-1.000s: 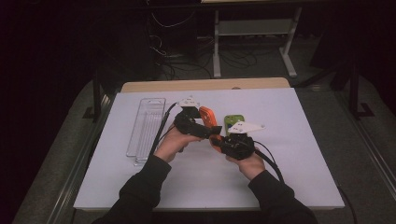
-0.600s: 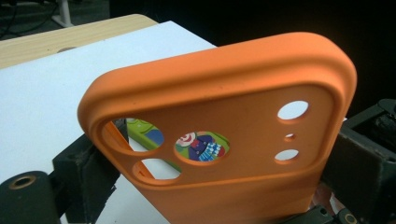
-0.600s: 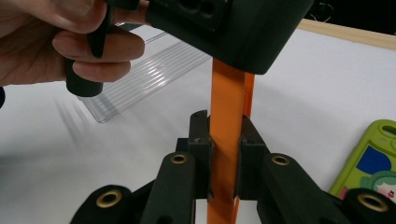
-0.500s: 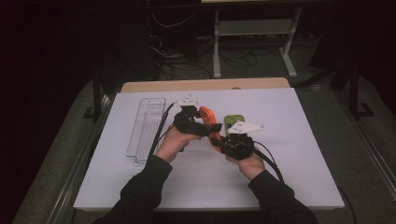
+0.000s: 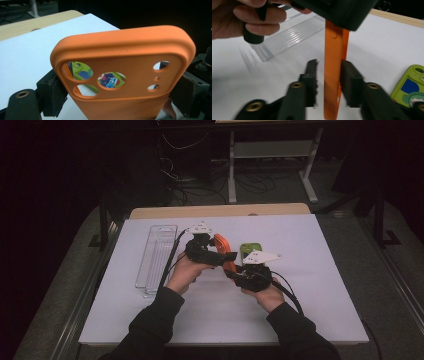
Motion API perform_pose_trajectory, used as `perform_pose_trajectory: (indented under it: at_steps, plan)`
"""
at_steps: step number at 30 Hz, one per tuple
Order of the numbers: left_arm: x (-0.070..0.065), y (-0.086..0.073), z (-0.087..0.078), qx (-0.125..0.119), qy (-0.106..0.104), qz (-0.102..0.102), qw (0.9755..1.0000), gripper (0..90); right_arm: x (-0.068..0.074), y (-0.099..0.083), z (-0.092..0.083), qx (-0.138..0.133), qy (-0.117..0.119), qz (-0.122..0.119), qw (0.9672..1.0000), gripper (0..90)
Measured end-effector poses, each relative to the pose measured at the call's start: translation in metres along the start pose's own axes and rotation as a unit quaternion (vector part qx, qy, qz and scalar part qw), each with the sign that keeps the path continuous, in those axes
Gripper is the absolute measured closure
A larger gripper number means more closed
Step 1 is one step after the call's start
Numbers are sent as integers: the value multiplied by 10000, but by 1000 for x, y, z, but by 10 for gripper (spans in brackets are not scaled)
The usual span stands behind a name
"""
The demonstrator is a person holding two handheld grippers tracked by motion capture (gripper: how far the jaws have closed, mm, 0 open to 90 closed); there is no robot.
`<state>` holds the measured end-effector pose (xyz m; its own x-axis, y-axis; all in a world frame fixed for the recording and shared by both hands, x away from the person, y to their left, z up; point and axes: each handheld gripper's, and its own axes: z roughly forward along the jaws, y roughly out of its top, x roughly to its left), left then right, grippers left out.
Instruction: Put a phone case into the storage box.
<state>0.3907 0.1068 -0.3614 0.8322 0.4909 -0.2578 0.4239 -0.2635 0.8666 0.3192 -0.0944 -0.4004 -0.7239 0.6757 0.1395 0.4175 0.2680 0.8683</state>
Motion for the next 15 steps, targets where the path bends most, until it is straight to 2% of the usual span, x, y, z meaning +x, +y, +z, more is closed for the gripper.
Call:
perform_pose_trajectory:
  at_steps: [4,5,8,9,11,15]
  plan:
    - [3,3,-6,51,71,58,9999,139,-2,1,-3,107,-11,-41,9999,468]
    - [3,4,-7,46,104,-3,9999,139,-3,0,-4,124,-24,-78,9999,432]
    - [5,7,-13,73,186,-3,9998,139,-4,-1,-7,252,-83,-156,9995,331]
    - [6,9,-16,82,214,59,9997,140,-5,-2,-8,341,-116,-160,9992,308]
    - [7,12,-20,87,290,27,9995,140,-7,-5,-11,449,-152,-217,9986,259]
    - [10,16,-29,129,381,75,9992,140,-12,-10,-20,509,-234,-294,9980,164]
